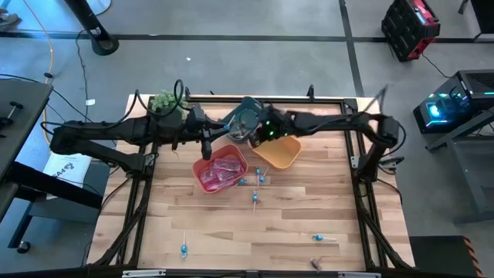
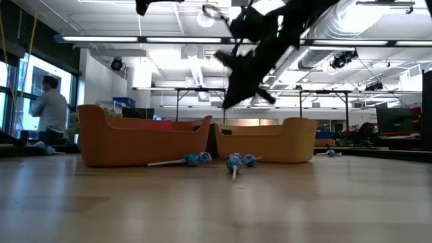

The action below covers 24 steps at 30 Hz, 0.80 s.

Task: Sort candy
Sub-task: Put the blue candy into the yellow bin

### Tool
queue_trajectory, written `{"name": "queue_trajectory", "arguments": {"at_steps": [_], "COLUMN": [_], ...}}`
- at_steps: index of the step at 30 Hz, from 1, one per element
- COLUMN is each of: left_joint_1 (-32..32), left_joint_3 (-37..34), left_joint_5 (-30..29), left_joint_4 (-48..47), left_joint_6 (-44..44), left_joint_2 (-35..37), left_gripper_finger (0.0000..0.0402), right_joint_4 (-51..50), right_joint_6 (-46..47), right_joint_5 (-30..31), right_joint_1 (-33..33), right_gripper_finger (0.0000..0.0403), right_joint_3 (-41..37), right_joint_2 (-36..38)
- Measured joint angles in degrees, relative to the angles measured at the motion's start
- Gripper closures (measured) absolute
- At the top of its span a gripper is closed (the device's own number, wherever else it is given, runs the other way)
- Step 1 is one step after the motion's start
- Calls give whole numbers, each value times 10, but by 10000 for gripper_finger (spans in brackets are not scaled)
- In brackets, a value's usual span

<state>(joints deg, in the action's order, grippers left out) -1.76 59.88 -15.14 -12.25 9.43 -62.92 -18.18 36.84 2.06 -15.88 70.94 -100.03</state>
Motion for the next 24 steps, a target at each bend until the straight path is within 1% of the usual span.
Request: {"name": "queue_trajectory", "arguments": {"at_steps": [4,7,9,14,17,19,22,24], "left_joint_1": [-1,-9,-15,-33,-46,-56,-69,-76], "left_joint_3": [0,0,0,0,0,0,4,16], "left_joint_5": [-21,-21,-20,-19,-8,18,52,66], "left_joint_4": [-1,10,34,143,206,243,283,288], "left_joint_6": [-6,-13,-16,-28,-24,-9,20,35], "left_joint_2": [-34,-85,-130,-254,-321,-354,-387,-401], "left_gripper_finger": [338,338,336,314,293,277,251,234], "right_joint_4": [-100,-156,-183,-253,-289,-308,-329,-334], "right_joint_6": [-52,-70,-72,-58,-44,-32,-17,-12], "right_joint_5": [59,105,128,163,173,174,186,194], "right_joint_1": [-13,-26,-34,-45,-44,-39,-28,-20], "right_gripper_finger": [403,403,403,403,403,403,403,403], "right_joint_3": [31,41,44,44,44,44,43,42], "right_joint_2": [68,132,178,266,298,308,310,308]}}
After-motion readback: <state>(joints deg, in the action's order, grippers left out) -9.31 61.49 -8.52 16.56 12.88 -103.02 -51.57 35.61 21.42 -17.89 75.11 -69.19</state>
